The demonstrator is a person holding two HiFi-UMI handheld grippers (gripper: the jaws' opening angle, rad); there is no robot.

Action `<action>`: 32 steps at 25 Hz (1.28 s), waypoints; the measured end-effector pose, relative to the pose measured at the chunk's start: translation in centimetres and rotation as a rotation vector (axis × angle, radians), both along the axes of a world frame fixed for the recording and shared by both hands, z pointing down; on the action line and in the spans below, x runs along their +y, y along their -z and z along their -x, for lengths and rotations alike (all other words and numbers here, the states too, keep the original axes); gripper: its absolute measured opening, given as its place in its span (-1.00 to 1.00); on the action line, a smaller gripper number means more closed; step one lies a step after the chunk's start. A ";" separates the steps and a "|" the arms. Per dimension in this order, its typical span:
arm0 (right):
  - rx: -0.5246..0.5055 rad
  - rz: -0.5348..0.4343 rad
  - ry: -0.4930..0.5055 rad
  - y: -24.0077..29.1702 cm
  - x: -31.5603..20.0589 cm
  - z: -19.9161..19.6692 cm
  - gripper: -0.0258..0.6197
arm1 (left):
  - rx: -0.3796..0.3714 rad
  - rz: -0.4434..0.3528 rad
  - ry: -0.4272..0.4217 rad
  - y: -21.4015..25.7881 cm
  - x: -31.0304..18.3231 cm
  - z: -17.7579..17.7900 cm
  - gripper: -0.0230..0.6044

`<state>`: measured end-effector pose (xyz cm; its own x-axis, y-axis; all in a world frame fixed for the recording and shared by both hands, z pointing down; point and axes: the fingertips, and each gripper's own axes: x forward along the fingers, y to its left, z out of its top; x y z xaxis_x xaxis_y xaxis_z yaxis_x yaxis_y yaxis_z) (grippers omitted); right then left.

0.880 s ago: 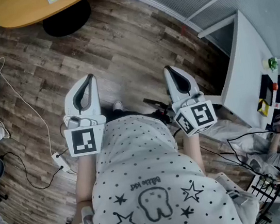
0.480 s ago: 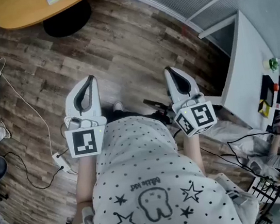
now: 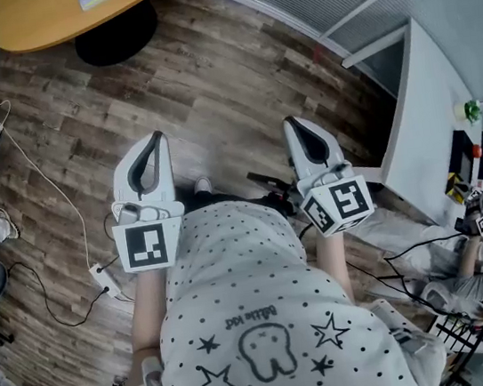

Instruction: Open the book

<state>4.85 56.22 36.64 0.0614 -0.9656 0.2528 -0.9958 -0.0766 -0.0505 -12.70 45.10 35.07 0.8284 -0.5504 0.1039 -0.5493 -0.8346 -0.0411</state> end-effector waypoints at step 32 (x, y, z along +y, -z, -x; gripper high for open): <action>-0.083 0.031 0.090 -2.3 -8.3 -0.7 -0.91 | -0.028 0.035 0.034 -1.1 -8.4 -1.0 -0.89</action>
<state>5.57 47.96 38.93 -0.0476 -0.9579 0.2833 -0.9912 0.0104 -0.1317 -11.70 36.72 36.20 0.8058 -0.5738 0.1466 -0.5765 -0.8166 -0.0279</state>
